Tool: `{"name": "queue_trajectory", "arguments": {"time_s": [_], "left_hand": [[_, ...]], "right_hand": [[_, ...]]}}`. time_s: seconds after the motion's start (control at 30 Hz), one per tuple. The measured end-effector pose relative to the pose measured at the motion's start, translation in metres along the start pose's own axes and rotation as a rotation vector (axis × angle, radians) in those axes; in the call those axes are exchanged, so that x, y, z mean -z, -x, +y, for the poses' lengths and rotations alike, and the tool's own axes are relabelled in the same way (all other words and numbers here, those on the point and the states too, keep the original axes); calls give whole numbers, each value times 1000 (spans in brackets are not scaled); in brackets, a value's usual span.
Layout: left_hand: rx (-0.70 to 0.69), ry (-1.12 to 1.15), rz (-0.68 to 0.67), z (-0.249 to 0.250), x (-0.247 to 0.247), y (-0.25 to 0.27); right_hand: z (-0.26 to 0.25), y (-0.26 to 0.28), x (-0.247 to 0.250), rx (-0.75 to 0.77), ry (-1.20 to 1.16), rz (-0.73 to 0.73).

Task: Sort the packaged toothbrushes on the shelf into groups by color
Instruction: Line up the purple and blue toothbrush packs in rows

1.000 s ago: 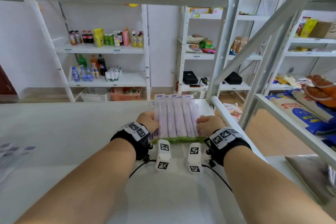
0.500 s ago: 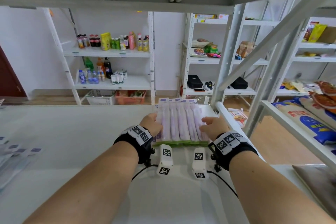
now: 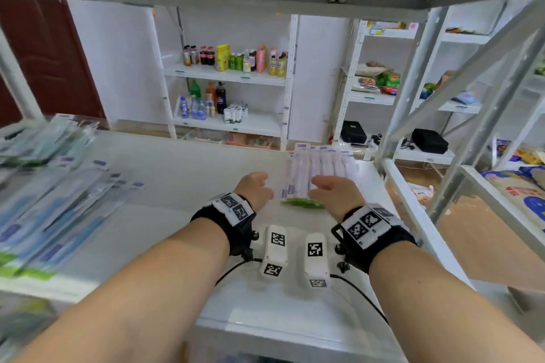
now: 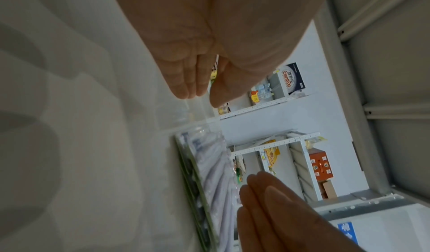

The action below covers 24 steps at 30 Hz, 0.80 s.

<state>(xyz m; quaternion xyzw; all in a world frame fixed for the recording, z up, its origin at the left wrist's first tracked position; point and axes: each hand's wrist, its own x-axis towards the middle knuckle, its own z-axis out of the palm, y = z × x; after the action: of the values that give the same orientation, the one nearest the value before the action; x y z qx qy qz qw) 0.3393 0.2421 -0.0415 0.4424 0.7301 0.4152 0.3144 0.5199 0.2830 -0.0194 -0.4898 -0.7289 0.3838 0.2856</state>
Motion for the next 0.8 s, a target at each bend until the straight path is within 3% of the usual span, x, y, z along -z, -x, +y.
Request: {"name": "queue_trajectory", "arguments": {"time_s": [0.33,0.57,0.7,0.8], "left_hand": [[54,72,254,-59,123,50],[165,-172,425,-113,245,73],[280,-403,388,-145,308,93],[378,-413,336,-168,336,103]], "right_hand": [[-77,26,-106,94,34,-269],[-143,36,-212,189,85,-417],[-172,47,-274,173,61,-449],[-183,54,-312,126,10,-456]]}}
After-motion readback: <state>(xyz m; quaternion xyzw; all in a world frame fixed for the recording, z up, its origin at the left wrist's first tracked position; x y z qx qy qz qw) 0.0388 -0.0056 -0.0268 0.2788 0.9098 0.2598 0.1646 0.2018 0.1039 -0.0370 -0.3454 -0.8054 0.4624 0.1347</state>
